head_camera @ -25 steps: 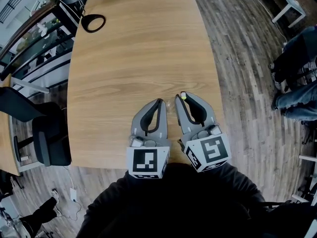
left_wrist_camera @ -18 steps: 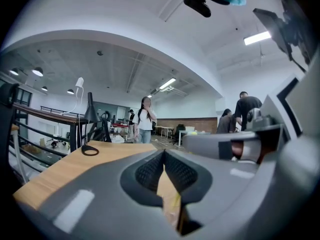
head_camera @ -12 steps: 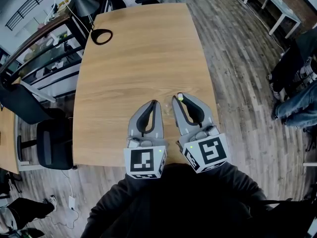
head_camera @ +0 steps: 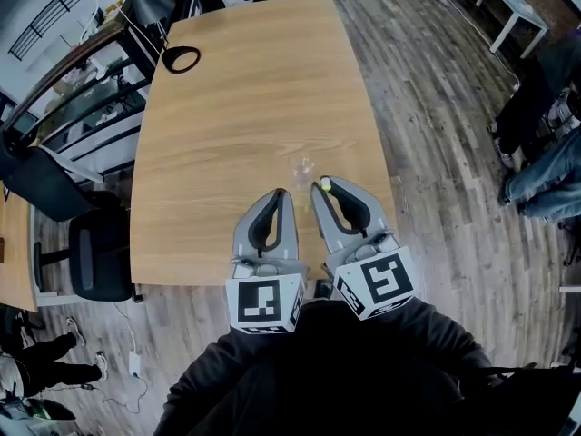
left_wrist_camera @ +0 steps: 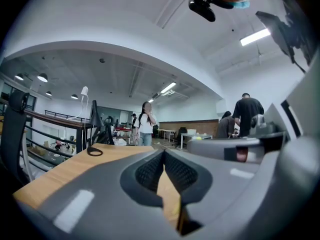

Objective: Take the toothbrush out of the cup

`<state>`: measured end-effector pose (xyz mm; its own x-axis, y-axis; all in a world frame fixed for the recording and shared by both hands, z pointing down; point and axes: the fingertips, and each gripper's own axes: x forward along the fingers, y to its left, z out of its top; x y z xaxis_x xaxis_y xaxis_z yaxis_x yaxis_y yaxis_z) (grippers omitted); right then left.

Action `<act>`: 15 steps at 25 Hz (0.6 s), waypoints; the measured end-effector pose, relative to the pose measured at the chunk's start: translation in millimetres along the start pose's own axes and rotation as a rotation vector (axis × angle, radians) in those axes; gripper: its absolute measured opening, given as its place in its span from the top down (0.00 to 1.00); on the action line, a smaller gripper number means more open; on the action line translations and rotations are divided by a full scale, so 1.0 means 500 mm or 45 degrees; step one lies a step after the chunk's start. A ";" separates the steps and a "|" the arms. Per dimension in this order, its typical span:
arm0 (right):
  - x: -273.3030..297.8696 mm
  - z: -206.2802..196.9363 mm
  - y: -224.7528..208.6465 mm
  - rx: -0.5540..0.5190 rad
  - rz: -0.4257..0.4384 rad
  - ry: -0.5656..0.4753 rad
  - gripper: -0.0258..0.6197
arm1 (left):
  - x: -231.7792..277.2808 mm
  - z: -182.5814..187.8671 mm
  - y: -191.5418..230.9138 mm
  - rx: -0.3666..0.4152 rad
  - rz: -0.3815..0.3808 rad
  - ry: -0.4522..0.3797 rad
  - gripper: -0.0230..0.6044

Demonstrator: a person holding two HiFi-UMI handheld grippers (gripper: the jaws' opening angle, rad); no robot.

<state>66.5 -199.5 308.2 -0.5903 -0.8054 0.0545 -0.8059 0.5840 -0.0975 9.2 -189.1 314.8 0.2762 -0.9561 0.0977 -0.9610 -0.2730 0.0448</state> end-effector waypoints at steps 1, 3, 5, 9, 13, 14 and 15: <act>-0.009 -0.009 -0.001 0.007 -0.002 0.008 0.88 | -0.004 -0.007 -0.006 0.003 0.000 0.003 0.95; -0.023 -0.022 -0.003 0.017 -0.003 0.024 0.88 | -0.011 -0.019 -0.016 0.008 0.000 0.015 0.95; -0.034 -0.032 -0.001 0.024 -0.002 0.039 0.88 | -0.018 -0.025 -0.024 0.011 -0.005 0.029 0.95; -0.051 -0.039 0.005 0.028 -0.002 0.050 0.88 | -0.031 -0.027 -0.035 0.021 -0.016 0.032 0.95; -0.062 -0.039 0.004 0.032 -0.009 0.046 0.88 | -0.037 -0.025 -0.047 0.035 -0.033 0.025 0.95; -0.063 -0.038 0.004 0.031 -0.010 0.046 0.88 | -0.037 -0.023 -0.049 0.038 -0.036 0.022 0.95; -0.064 -0.038 0.003 0.031 -0.010 0.044 0.88 | -0.037 -0.020 -0.051 0.040 -0.039 0.021 0.95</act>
<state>83.3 -171.2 325.1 -0.5852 -0.8059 0.0900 -0.8096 0.5744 -0.1209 28.8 -163.3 321.7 0.3057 -0.9454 0.1129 -0.9520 -0.3058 0.0166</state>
